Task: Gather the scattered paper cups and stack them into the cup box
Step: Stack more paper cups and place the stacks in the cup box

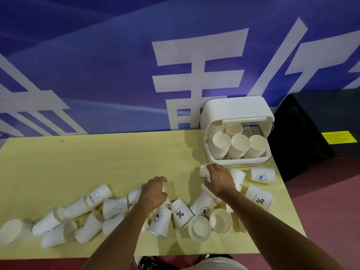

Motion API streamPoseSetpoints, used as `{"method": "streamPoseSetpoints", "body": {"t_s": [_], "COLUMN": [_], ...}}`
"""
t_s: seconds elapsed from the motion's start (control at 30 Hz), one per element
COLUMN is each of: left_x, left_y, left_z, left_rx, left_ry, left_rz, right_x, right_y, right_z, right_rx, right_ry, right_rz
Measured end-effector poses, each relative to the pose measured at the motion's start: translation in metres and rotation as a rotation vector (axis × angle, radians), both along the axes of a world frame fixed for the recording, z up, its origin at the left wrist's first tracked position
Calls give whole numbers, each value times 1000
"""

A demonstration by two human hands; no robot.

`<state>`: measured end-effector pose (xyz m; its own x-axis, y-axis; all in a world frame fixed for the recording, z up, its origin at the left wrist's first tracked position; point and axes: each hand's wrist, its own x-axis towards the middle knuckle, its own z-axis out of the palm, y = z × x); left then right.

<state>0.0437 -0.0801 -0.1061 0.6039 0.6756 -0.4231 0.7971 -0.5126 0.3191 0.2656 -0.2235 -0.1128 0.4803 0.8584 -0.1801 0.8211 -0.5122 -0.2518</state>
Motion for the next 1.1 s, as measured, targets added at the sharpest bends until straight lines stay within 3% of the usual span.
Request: {"method": "streamPoseSetpoints", "body": {"t_s": [0.3, 0.7, 0.97, 1.1], "left_x": [-37, -40, -45, -39], "left_y": [26, 40, 54, 58], "left_z": [-11, -19, -14, -6], "left_rx": [77, 50, 160, 177], "left_ry": [243, 163, 71, -14], "left_rz": [-55, -56, 23, 92], "right_x": [-9, -10, -5, -10], "right_y": [25, 50, 60, 69], "right_z": [-13, -26, -23, -13], "right_rx": [-88, -185, -193, -137], "right_ry": [-53, -143, -222, -74], "right_rz": [34, 102, 180, 160]}}
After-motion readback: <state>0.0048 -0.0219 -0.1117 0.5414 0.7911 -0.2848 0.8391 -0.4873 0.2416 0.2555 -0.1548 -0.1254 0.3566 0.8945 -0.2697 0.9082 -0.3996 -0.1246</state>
